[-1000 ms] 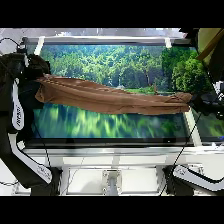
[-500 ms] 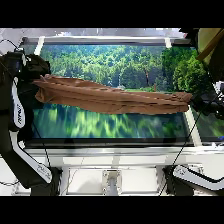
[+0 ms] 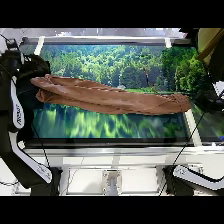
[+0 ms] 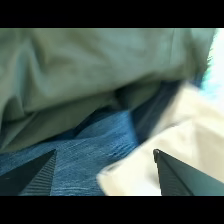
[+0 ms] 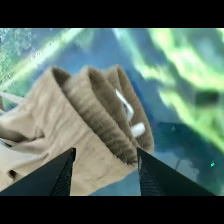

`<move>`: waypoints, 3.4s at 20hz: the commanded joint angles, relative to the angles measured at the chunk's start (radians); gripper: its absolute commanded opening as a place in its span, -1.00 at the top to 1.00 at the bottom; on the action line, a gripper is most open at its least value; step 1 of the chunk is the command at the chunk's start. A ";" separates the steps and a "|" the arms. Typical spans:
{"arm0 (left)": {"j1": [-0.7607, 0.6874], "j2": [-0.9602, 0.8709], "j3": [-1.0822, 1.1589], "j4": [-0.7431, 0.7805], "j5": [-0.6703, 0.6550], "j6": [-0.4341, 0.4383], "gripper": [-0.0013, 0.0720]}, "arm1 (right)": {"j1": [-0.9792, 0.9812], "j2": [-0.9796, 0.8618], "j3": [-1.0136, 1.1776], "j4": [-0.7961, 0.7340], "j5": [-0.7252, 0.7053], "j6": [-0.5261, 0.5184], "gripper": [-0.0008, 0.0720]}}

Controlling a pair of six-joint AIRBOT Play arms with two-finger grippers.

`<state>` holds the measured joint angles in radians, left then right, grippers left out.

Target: Fold the clothes and pants, and hang the long-sleeved shirts on hangers.

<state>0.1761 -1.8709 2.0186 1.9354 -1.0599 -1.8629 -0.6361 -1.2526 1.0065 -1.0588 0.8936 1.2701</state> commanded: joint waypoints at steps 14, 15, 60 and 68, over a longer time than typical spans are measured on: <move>-0.277 0.210 0.003 -0.066 0.024 -0.007 -0.98 | 0.000 -0.517 0.401 -0.050 0.397 -0.125 -0.71; -0.284 0.209 0.003 -0.067 0.024 -0.007 -0.98 | 0.000 -0.528 0.410 -0.049 0.399 -0.127 -0.70; -0.297 0.110 0.003 -0.656 -0.249 0.333 0.93 | 0.988 -0.513 0.635 0.286 -0.062 0.111 0.84; -0.174 0.145 0.003 -0.656 -0.352 0.414 0.93 | 1.189 -0.642 0.723 0.284 -0.195 0.030 -0.34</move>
<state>-0.0269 -1.7363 2.0212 1.2716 -1.3674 -1.4822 0.5171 -1.8717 1.6749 -0.7460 0.6823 1.3579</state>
